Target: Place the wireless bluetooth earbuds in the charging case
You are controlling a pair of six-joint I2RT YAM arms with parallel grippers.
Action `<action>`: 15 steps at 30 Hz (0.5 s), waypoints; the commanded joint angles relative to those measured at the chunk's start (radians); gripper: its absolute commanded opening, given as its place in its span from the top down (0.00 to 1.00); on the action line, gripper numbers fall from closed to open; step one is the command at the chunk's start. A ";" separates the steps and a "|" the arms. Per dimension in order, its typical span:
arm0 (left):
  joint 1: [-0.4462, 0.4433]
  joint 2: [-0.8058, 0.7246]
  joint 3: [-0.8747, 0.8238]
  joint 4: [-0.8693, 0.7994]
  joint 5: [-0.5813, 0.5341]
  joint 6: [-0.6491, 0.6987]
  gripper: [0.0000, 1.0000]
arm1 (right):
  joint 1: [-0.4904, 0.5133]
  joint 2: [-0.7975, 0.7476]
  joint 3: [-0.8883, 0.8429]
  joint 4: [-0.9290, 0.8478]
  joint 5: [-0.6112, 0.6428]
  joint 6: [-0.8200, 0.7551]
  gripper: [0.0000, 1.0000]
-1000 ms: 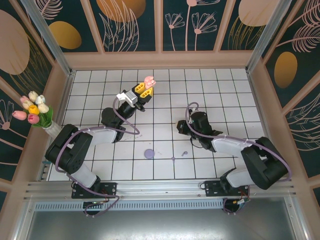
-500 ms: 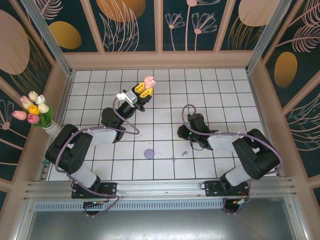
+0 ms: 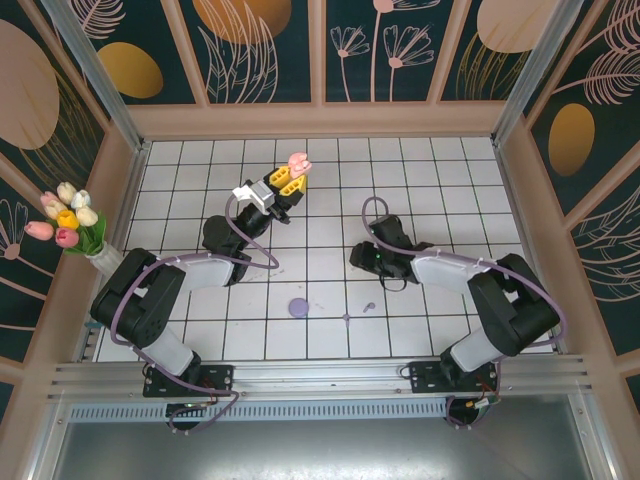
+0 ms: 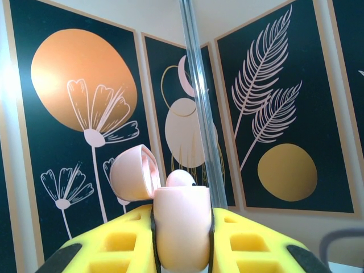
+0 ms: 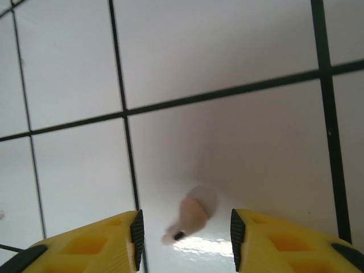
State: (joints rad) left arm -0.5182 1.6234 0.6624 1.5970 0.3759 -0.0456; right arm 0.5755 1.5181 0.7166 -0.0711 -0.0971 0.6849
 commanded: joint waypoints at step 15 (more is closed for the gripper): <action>-0.003 -0.022 -0.017 0.079 -0.013 -0.013 1.00 | 0.002 0.098 0.258 -0.362 0.046 0.318 0.55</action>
State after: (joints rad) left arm -0.5182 1.6226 0.6521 1.5970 0.3759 -0.0456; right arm 0.5659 1.6001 0.9405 -0.3695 -0.0753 0.8928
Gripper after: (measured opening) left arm 0.235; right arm 0.452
